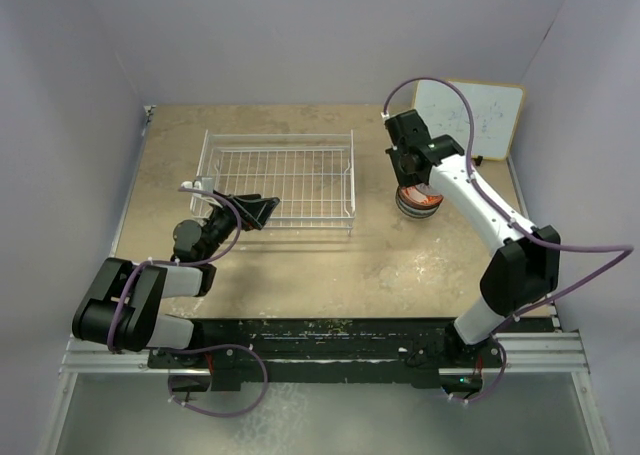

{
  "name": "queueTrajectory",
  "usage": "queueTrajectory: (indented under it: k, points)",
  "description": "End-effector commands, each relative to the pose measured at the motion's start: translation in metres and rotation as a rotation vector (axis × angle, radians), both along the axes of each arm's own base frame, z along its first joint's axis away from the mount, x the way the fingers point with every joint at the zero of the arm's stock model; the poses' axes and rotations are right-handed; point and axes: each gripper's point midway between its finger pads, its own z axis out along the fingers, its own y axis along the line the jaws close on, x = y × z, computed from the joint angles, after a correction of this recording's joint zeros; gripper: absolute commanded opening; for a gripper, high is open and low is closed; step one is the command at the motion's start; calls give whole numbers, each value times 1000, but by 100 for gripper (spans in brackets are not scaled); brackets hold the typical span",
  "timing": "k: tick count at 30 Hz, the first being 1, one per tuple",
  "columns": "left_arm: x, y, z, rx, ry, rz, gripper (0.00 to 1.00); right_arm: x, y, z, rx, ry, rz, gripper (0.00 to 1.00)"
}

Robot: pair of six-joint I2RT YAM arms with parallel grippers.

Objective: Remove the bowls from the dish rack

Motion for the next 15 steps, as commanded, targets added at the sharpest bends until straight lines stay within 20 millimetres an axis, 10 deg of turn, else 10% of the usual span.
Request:
queueTrajectory:
  k: [1, 15]
  points:
    - [0, -3, 3, 16, -18, -16, 99, 6, 6, -2, 19, -22, 17, 0]
    - [-3, -7, 0, 29, -31, -49, 99, 10, 11, -19, 51, -36, 12, 0]
